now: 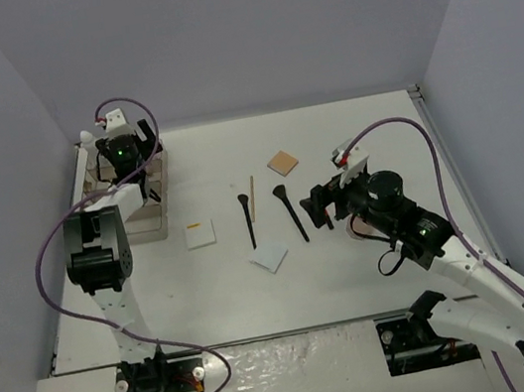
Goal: Organize the makeup
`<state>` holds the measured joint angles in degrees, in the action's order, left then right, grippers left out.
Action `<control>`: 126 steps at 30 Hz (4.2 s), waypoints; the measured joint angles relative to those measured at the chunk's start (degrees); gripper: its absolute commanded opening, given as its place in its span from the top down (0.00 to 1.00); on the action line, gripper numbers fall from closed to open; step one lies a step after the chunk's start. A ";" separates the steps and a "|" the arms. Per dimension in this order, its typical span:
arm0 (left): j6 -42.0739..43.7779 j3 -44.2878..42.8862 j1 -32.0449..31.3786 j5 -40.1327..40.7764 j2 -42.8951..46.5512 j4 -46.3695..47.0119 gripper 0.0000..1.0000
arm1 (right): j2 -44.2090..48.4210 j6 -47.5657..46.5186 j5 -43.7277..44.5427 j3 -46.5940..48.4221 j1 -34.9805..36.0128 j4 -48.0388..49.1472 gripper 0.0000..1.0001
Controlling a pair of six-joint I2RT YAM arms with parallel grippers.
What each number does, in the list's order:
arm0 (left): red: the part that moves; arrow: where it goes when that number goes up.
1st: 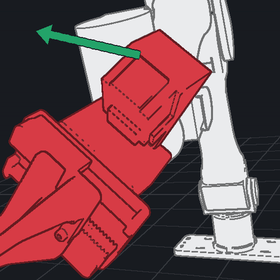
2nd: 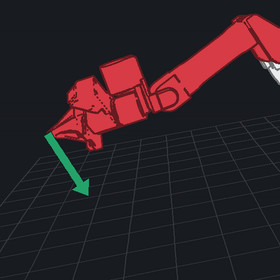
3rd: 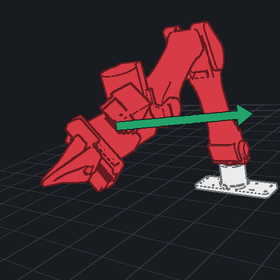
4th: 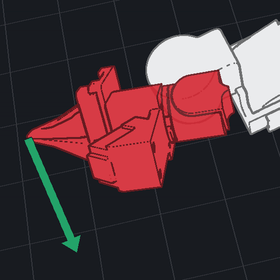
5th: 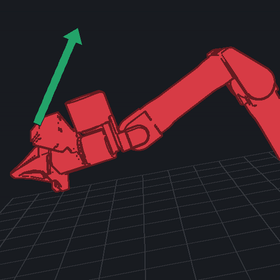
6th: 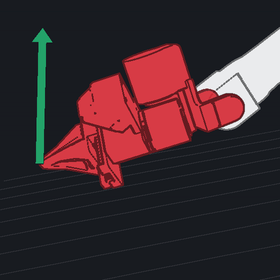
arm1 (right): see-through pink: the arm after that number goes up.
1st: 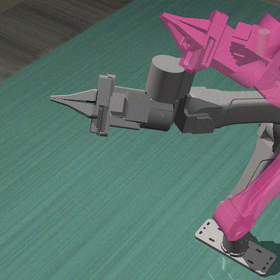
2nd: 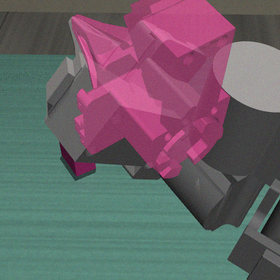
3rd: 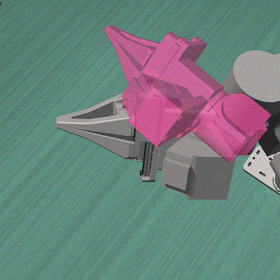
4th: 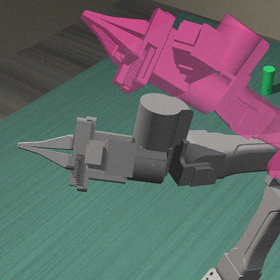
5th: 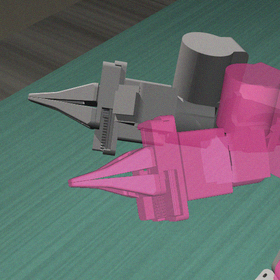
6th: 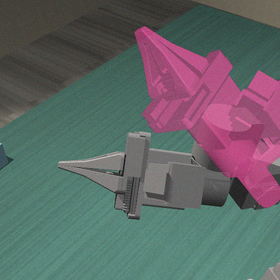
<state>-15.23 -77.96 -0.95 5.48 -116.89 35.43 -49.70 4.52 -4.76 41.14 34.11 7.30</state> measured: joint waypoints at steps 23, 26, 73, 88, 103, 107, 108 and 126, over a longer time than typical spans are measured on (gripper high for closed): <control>-3.35 -14.62 -35.95 -1.53 10.17 -60.34 0.33 | 18.39 10.42 9.07 1.63 0.00 -15.17 0.00; -4.20 -18.83 -36.77 -1.62 3.96 -63.24 0.51 | 20.10 10.74 9.07 1.63 0.00 -16.70 0.00; -14.81 -31.27 -32.69 -4.11 -14.25 -70.95 1.00 | 20.72 10.40 8.77 0.76 0.00 -19.14 0.00; -35.12 -0.72 -12.89 -3.87 26.22 -53.21 1.00 | 20.94 10.82 9.22 0.53 0.00 -19.15 0.00; -59.28 2.22 5.69 0.19 18.09 -49.06 1.00 | 22.43 10.87 10.60 -0.58 0.00 -19.15 0.00; -62.28 -3.35 7.63 0.57 11.24 -48.47 1.00 | 22.46 10.88 10.83 -1.10 0.00 -19.13 0.00; -63.02 -4.71 7.79 0.62 9.86 -49.01 1.00 | 22.45 10.88 10.87 -1.20 0.00 -19.12 0.00; -72.47 -11.24 8.84 -0.06 -0.80 -48.45 0.57 | 21.34 10.90 11.43 -2.05 0.00 -19.14 0.00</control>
<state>-87.69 -89.20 7.89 5.42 -117.69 -13.02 -28.36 15.42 6.68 39.09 34.11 -11.84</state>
